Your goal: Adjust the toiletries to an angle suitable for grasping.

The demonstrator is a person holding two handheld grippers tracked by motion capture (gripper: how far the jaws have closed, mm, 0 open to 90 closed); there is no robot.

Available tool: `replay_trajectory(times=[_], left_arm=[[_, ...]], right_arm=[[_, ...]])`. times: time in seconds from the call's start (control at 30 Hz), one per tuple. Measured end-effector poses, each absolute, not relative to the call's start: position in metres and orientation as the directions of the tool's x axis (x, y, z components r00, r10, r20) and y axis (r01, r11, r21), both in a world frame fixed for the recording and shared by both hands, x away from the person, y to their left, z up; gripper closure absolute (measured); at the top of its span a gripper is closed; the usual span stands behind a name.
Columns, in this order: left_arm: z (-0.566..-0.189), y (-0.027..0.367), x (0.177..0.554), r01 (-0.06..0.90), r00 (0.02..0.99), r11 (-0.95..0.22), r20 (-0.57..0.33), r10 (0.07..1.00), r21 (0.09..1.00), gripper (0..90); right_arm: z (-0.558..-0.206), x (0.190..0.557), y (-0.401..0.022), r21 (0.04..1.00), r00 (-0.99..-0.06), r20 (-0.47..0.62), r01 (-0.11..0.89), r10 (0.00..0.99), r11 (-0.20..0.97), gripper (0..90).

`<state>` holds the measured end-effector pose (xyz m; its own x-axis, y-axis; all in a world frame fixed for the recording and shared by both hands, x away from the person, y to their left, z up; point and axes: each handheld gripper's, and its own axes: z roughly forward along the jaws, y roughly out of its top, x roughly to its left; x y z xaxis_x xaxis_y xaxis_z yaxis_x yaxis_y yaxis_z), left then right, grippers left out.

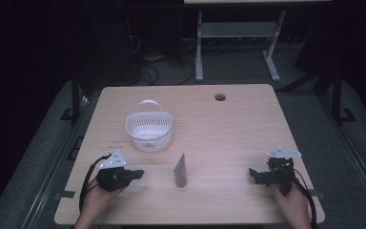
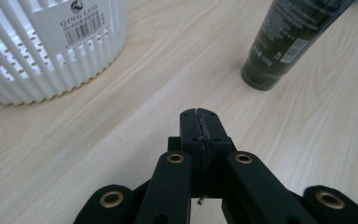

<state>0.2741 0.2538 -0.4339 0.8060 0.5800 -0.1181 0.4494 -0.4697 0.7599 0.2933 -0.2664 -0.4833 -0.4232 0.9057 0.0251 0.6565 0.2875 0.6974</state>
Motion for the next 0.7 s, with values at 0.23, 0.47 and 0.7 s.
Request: replay_trajectory(times=[0.23,0.47,0.7], left_arm=[[-0.427,0.249,0.275,0.431,0.816,-0.473,-0.107,0.568,0.768,89.5],[-0.42,0.245,0.277,0.417,0.83,-0.479,-0.109,0.548,0.772,89.5],[-0.412,0.239,0.28,0.399,0.841,-0.482,-0.102,0.531,0.78,89.5]], right_arm=[[-0.483,0.293,-0.266,0.698,-0.423,0.025,0.656,0.906,0.287,0.0],[-0.483,0.293,-0.266,0.698,-0.423,0.025,0.656,0.906,0.288,0.0],[-0.483,0.293,-0.266,0.698,-0.423,0.025,0.656,0.906,0.288,0.0]])
